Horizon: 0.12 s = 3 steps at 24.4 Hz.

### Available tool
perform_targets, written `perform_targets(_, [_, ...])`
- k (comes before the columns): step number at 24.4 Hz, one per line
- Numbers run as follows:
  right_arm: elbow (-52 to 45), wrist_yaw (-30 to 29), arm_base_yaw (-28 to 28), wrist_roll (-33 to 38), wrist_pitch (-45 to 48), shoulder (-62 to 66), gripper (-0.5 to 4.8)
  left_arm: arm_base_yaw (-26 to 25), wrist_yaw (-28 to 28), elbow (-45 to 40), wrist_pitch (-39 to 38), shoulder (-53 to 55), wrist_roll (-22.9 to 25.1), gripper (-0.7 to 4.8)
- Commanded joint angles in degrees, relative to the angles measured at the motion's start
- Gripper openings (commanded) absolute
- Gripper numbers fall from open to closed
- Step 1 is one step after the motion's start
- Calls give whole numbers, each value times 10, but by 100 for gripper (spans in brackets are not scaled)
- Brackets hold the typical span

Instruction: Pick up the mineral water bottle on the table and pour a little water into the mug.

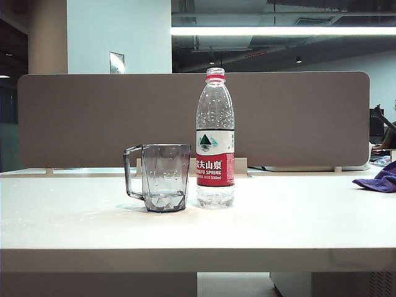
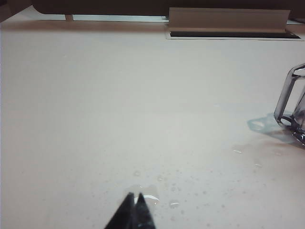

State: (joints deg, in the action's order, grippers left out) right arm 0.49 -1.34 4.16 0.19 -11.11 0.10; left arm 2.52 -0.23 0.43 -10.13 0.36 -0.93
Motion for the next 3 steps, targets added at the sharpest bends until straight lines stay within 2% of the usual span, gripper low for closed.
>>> perform_targets(1, [-3,0,1,1,6,-1,-5,0,0,1,-5,0,0,-5])
perform_targets(3, [-3,0,1,1,6,-1,-5,0,0,1,-5,0,0,-5])
